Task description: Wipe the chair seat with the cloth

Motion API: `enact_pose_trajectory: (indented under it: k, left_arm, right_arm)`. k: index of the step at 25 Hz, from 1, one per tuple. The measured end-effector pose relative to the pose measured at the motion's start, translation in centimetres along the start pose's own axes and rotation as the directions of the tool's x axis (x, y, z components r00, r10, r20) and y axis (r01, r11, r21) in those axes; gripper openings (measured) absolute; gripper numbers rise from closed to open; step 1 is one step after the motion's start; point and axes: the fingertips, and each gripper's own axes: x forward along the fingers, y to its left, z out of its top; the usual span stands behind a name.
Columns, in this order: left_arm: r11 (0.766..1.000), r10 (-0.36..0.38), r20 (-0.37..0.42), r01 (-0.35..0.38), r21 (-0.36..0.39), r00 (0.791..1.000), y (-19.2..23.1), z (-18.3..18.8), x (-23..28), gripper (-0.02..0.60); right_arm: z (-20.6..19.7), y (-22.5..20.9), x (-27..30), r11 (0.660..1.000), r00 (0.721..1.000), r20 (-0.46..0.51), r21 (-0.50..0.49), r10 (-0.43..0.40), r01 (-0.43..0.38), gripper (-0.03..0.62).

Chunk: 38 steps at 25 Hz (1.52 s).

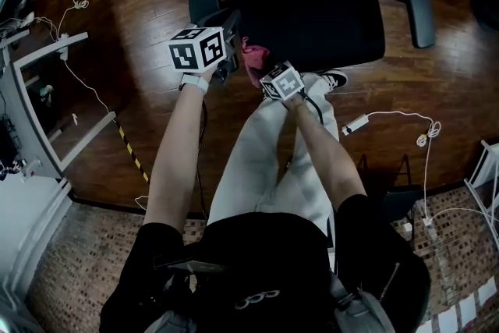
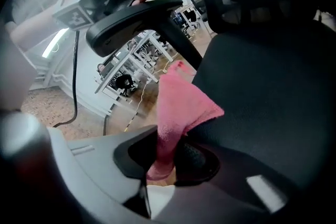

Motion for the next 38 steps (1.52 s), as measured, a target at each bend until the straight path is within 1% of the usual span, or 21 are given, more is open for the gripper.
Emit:
enact_pose_trajectory:
  k: [3, 5, 9, 12, 15, 20, 23, 27, 29, 30, 31, 32, 33, 35, 36, 37, 38]
  left_arm:
    - [1.0, -0.003, -0.004, 0.003, -0.004, 1.0, 0.0, -0.1, 0.0, -0.006]
    - [1.0, -0.007, -0.004, 0.007, -0.005, 1.0, 0.0, -0.1, 0.1, -0.006]
    - [1.0, -0.011, 0.003, 0.011, 0.001, 1.0, -0.1, 0.1, 0.0, -0.006]
    - [1.0, -0.014, 0.007, 0.014, 0.001, 1.0, -0.2, 0.1, 0.0, -0.006]
    - [1.0, -0.018, 0.007, 0.018, -0.001, 1.0, -0.3, 0.1, 0.0, -0.006]
    - [1.0, -0.014, 0.004, 0.014, 0.002, 1.0, -0.1, 0.1, 0.0, -0.006]
    - [1.0, -0.002, 0.0, 0.002, 0.003, 1.0, 0.2, 0.0, 0.0, -0.006]
    - [1.0, -0.001, 0.0, 0.001, 0.003, 1.0, 0.0, -0.4, 0.1, -0.006]
    - [1.0, -0.008, 0.001, 0.008, 0.01, 1.0, -0.1, -0.2, 0.2, -0.006]
    - [1.0, -0.012, -0.004, 0.012, 0.008, 1.0, -0.1, -0.4, 0.2, -0.006]
    - [1.0, -0.015, -0.011, 0.015, 0.001, 1.0, 0.0, -0.7, 0.2, -0.006]
    - [1.0, -0.018, -0.017, 0.018, -0.004, 1.0, 0.0, -1.0, 0.2, -0.006]
    - [1.0, -0.02, -0.018, 0.02, -0.004, 1.0, 0.0, -1.0, 0.2, -0.006]
    - [1.0, -0.025, -0.011, 0.025, 0.004, 1.0, -0.1, -0.4, 0.5, -0.006]
    - [1.0, -0.027, -0.007, 0.027, 0.008, 1.0, -0.2, -0.1, 0.6, -0.006]
    - [1.0, -0.026, -0.006, 0.027, 0.008, 1.0, -0.1, 0.0, 0.6, -0.006]
    - [1.0, -0.025, -0.007, 0.025, 0.007, 1.0, -0.1, 0.1, 0.6, -0.006]
  right_arm:
    - [-0.8, -1.9, -1.3, 0.999, 1.0, -0.002, 0.054, 0.0, 0.0, 0.069]
    - [-1.0, -3.6, -2.6, 0.998, 1.0, 0.002, 0.068, -0.019, 0.019, 0.069]
    - [-2.2, -8.8, -6.3, 0.988, 0.992, 0.006, 0.095, -0.124, 0.122, 0.071]
    - [-3.6, -13.7, -10.2, 0.968, 0.979, 0.018, 0.15, -0.204, 0.199, 0.071]
    - [-4.9, -18.1, -14.7, 0.94, 0.958, 0.022, 0.2, -0.285, 0.276, 0.071]
    - [-6.5, -23.6, -21.3, 0.887, 0.91, 0.011, 0.229, -0.414, 0.401, 0.071]
    - [-7.3, -26.0, -24.0, 0.859, 0.884, 0.008, 0.242, -0.467, 0.451, 0.071]
    - [-8.4, -27.9, -27.2, 0.818, 0.846, -0.007, 0.252, -0.533, 0.517, 0.071]
    - [-8.5, -28.6, -28.5, 0.783, 0.813, -0.012, 0.261, -0.582, 0.564, 0.071]
    - [-8.9, -28.9, -29.0, 0.76, 0.792, -0.02, 0.267, -0.61, 0.593, 0.071]
    - [-9.3, -29.2, -29.6, 0.73, 0.763, -0.034, 0.266, -0.645, 0.629, 0.071]
    - [-9.6, -29.7, -30.5, 0.688, 0.721, -0.054, 0.256, -0.691, 0.679, 0.071]
    - [-9.7, -30.3, -31.8, 0.631, 0.661, -0.077, 0.234, -0.746, 0.739, 0.071]
    - [-9.7, -31.6, -34.6, 0.491, 0.514, -0.125, 0.173, -0.849, 0.854, 0.071]
    - [-9.9, -32.2, -35.5, 0.44, 0.46, -0.146, 0.15, -0.876, 0.886, 0.071]
    - [-10.4, -32.5, -35.6, 0.418, 0.437, -0.165, 0.139, -0.884, 0.898, 0.071]
    - [-10.9, -32.5, -35.0, 0.423, 0.442, -0.183, 0.137, -0.878, 0.896, 0.071]
